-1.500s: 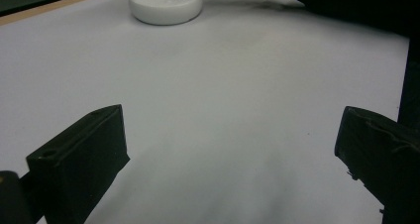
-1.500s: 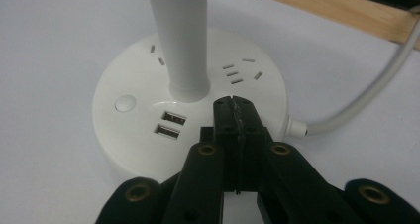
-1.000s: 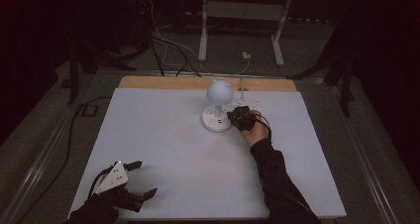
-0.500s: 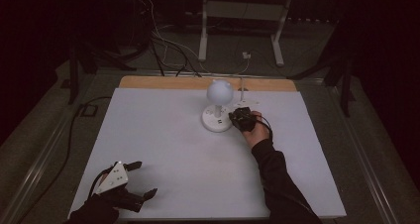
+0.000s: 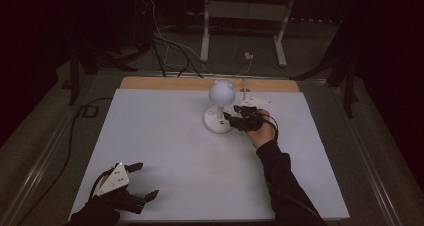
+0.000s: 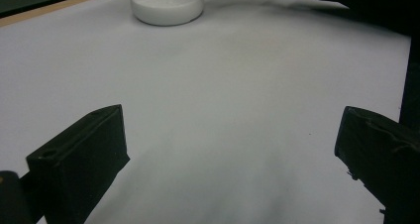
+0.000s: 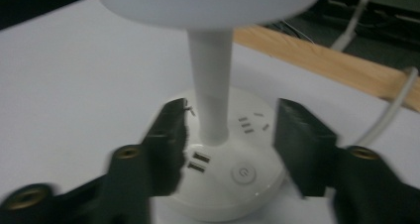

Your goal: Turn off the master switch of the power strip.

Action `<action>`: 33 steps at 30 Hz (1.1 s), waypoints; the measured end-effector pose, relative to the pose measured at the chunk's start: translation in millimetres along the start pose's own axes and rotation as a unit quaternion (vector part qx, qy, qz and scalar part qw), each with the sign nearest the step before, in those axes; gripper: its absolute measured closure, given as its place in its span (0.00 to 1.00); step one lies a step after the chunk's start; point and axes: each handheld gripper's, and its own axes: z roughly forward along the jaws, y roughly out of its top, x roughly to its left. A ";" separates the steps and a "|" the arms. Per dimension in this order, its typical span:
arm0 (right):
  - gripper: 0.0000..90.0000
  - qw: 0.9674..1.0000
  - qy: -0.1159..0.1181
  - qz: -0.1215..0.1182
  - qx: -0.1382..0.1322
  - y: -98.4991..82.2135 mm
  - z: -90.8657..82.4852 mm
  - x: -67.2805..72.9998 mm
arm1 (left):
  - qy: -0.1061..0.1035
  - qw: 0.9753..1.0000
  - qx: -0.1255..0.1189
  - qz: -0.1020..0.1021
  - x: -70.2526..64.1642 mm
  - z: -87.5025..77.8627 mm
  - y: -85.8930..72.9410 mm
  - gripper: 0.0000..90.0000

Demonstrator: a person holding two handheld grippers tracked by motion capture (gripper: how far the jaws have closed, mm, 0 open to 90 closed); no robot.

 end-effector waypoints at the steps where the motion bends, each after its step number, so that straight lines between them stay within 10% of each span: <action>1: 0.36 1.000 0.005 0.005 0.003 0.7 -0.7 -0.2 | 0.000 1.000 0.000 0.001 -0.1 0.1 0.0 0.00; 3: 0.16 0.999 0.034 0.004 0.007 0.2 -3.1 0.6 | -0.001 1.000 0.001 0.002 -0.1 0.1 -0.1 0.00; 8: 0.04 0.997 0.076 0.006 0.013 -2.3 -8.9 2.9 | 0.000 1.000 -0.001 0.001 -0.1 -0.4 -0.1 0.00; 33: 0.02 0.993 0.119 -0.016 0.003 -35.4 -64.4 20.2 | -0.002 1.000 -0.001 0.000 -0.2 -0.2 0.1 0.00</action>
